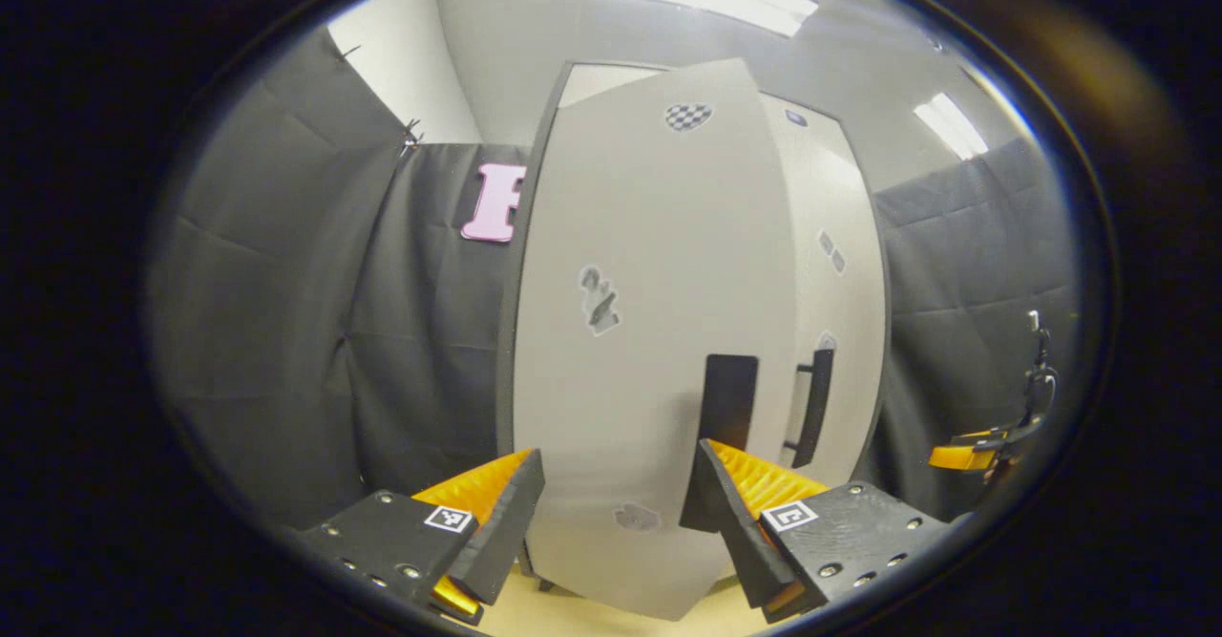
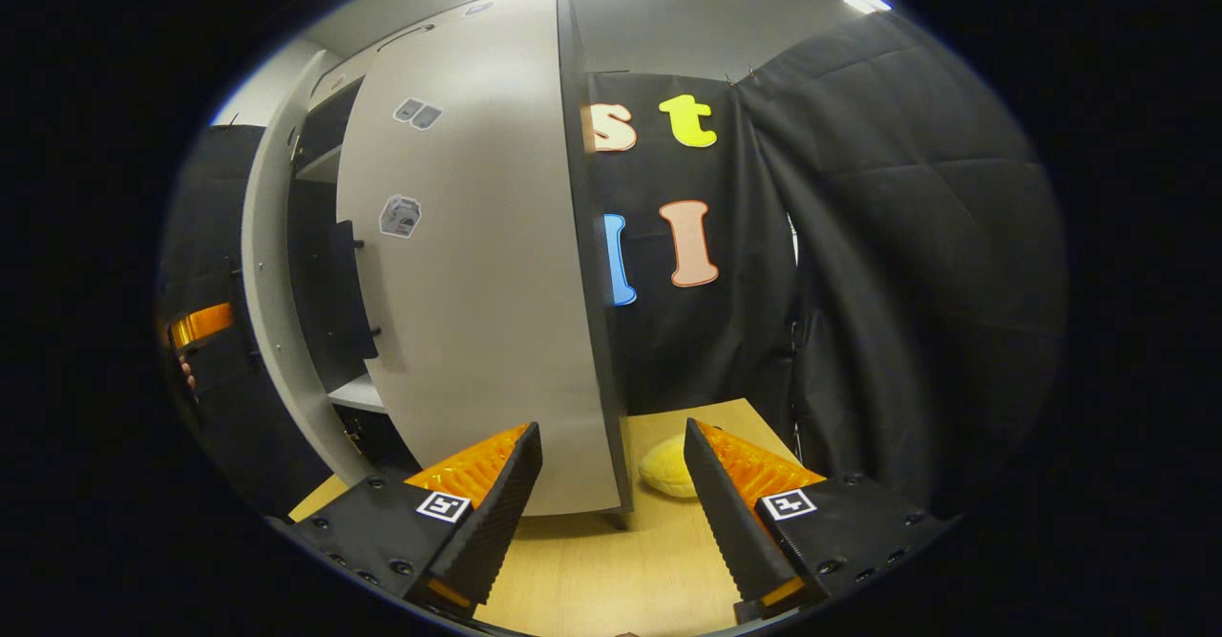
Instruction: Grab one shoe with the right hand and put it into the shoe cabinet, grab the other shoe with the left hand and put it into the shoe cabinet; then close the right door with the right hand and the left door with the left hand.
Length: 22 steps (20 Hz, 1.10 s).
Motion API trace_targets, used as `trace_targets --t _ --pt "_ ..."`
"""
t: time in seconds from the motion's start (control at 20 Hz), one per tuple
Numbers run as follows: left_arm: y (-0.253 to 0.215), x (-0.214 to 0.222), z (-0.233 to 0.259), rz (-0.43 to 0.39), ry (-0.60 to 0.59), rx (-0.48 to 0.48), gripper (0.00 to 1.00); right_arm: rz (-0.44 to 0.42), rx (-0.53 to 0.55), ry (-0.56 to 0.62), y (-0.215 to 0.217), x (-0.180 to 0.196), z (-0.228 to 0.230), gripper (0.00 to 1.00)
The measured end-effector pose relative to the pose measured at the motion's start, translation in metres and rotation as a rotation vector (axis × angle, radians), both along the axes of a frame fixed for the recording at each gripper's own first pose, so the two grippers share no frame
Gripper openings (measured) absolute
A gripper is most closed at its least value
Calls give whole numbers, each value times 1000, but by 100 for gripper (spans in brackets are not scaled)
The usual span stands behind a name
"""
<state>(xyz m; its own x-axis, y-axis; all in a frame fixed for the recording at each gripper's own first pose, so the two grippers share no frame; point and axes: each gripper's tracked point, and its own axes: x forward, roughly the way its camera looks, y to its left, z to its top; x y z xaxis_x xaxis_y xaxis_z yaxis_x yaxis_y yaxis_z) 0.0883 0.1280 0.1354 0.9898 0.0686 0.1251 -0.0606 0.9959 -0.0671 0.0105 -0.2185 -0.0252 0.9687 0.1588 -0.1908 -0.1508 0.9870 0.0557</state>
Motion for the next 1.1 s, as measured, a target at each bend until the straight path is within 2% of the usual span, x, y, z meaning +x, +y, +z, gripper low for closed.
trace_targets --t 0.05,0.1,0.2,0.25,0.35,0.4,0.45,0.5,0.55,0.6,0.9,0.95,1.1 --pt "-10 -4 -1 2 -3 -7 99 12 -6 -4 -6 0 -2 95" --pt "-18 -8 -3 9 -2 -14 99 25 -14 -7 -11 0 -3 92" --pt "-30 -19 -8 30 10 -19 99 52 -35 -15 -21 1 -6 92" --pt "-33 -24 -10 44 18 -16 99 63 -47 -23 -24 1 -6 95" --pt "-35 -33 -16 67 38 -11 99 79 -66 -34 -25 1 -5 95" --pt "-34 -36 -20 78 47 -11 99 87 -66 -37 -24 0 -3 92" --pt "-32 -39 -21 92 52 -15 99 93 -61 -43 -22 -1 0 96" --pt "-29 -43 -23 105 55 -24 99 99 -54 -51 -18 -1 4 93" --pt "-27 -45 -22 113 54 -33 93 105 -48 -57 -14 -1 8 96" --pt "-25 -47 -20 119 49 -37 87 107 -47 -59 -10 0 10 92" --pt "3 -60 -24 165 44 -49 99 106 -31 -76 16 4 28 96" --pt "10 -62 -24 169 47 -51 99 99 -24 -75 21 4 30 92" --pt "32 -67 -29 180 46 -63 99 85 -12 -63 38 3 36 92"
